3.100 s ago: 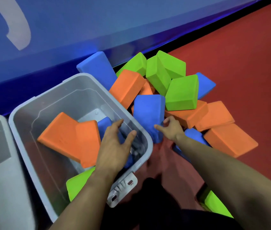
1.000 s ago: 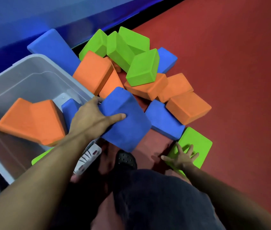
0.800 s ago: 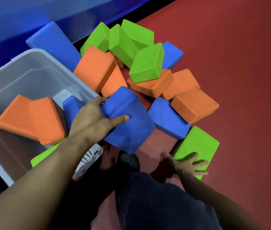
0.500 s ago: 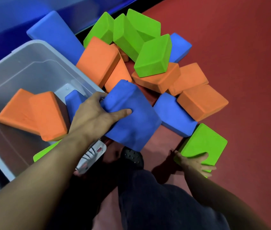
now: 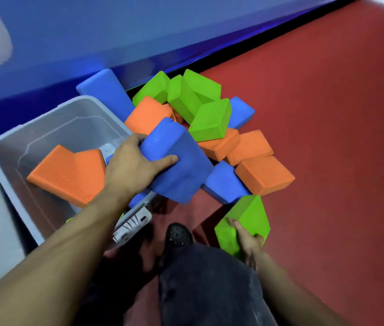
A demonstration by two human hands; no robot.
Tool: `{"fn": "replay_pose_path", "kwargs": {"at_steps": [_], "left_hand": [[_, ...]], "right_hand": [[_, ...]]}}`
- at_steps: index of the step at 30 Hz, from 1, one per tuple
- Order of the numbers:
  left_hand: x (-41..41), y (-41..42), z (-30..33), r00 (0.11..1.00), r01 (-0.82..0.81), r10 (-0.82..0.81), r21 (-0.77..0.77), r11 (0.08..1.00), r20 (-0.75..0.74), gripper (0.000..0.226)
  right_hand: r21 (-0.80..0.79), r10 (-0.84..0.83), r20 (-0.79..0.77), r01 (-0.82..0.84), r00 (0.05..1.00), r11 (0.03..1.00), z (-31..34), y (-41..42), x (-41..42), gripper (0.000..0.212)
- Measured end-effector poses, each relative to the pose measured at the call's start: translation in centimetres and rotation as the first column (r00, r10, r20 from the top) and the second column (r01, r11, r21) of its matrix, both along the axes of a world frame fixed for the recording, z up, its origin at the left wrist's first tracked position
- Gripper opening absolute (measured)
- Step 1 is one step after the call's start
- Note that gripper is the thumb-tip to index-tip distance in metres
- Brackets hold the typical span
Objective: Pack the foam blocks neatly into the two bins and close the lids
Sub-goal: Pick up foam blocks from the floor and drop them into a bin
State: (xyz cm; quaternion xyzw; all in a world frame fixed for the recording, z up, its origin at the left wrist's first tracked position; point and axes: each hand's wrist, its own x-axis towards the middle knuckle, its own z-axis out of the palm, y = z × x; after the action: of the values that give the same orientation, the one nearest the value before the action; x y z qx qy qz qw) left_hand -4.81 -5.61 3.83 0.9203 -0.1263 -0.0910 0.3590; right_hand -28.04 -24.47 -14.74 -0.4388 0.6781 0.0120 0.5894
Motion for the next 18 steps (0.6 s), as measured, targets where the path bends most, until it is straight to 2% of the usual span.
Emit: {"fn": "replay_pose_path", "kwargs": {"at_steps": [1, 5, 8, 10, 13, 16, 18], "left_hand": [[0.0, 0.7, 0.5, 0.999, -0.033, 0.033, -0.013, 0.999, 0.007, 0.082], [0.3, 4.5, 2.6, 0.977, -0.214, 0.212, -0.115, 0.970, -0.029, 0.083], [0.9, 8.0, 4.2, 0.924, -0.379, 0.378, -0.231, 0.896, -0.047, 0.083], [1.6, 10.8, 4.7, 0.860, -0.504, 0.504, -0.280, 0.817, -0.078, 0.081], [2.9, 15.0, 4.2, 0.739, -0.665, 0.653, -0.334, 0.668, -0.163, 0.090], [4.1, 18.4, 3.3, 0.601, -0.787, 0.745, -0.373, 0.490, -0.290, 0.091], [4.9, 19.8, 2.9, 0.522, -0.835, 0.762, -0.410, 0.366, -0.384, 0.088]], "right_hand": [[-0.017, 0.024, 0.037, -0.023, 0.999, 1.000, 1.0, 0.6, 0.7, 0.130], [-0.104, 0.183, 0.130, -0.171, 0.974, 0.980, 2.5, 2.1, 4.3, 0.151], [-0.241, 0.351, 0.093, -0.320, 0.932, 0.916, 8.2, 4.7, 8.4, 0.150], [-0.355, 0.483, 0.013, -0.448, 0.875, 0.821, 11.8, 6.9, 11.0, 0.148], [-0.444, 0.656, -0.092, -0.620, 0.750, 0.647, 15.0, 10.1, 15.2, 0.129], [-0.486, 0.776, -0.134, -0.723, 0.616, 0.491, 15.7, 13.2, 19.4, 0.125], [-0.504, 0.828, -0.127, -0.754, 0.547, 0.421, 15.5, 15.1, 22.1, 0.125]]}}
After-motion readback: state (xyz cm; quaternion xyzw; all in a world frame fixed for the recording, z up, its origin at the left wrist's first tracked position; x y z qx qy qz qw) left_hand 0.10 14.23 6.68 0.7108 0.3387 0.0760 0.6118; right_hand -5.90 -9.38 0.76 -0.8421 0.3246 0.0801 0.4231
